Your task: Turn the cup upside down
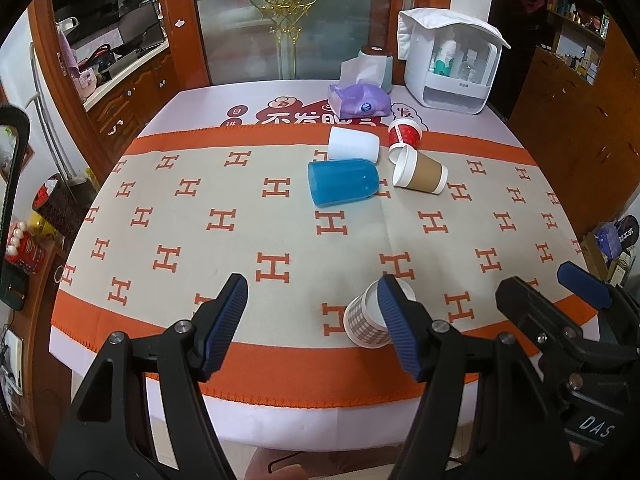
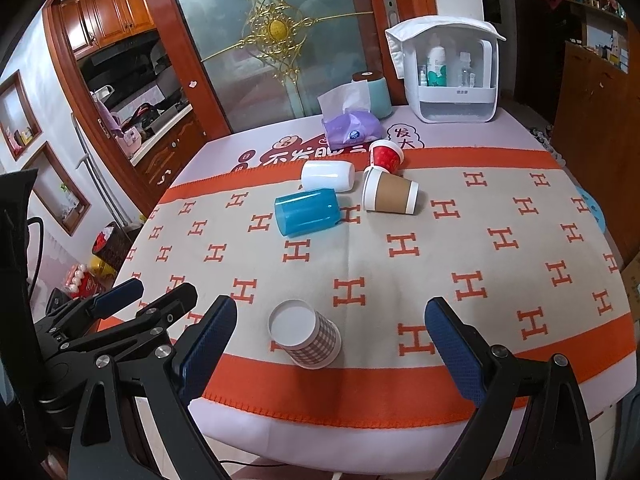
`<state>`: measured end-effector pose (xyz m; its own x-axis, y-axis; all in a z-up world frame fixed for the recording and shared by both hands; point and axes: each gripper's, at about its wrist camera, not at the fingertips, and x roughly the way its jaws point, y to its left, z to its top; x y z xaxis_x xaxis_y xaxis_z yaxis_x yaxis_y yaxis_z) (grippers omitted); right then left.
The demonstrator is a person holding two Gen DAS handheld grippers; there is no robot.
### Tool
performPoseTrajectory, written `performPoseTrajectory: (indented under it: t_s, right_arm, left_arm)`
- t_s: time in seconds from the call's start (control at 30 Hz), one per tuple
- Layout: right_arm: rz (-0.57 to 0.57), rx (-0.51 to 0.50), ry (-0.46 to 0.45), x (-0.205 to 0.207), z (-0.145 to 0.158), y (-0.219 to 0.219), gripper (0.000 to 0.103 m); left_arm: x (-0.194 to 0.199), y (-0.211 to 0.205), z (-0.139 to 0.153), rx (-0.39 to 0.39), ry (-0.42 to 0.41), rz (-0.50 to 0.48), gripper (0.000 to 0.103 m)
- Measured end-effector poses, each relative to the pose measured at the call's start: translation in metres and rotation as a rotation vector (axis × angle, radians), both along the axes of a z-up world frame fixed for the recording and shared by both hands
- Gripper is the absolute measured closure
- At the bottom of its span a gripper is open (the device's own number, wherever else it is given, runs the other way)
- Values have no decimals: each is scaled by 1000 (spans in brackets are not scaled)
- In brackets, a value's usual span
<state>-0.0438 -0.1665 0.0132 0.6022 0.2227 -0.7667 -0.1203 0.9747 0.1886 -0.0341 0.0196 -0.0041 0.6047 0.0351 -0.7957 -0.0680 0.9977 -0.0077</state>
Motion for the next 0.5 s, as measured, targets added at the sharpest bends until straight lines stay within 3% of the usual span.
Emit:
performPoseTrajectory:
  t_s: [0.5]
  right_arm:
    - [4,6,22,5,-10,4,7]
  left_arm:
    - [2,5,-6,-5,19,4,38]
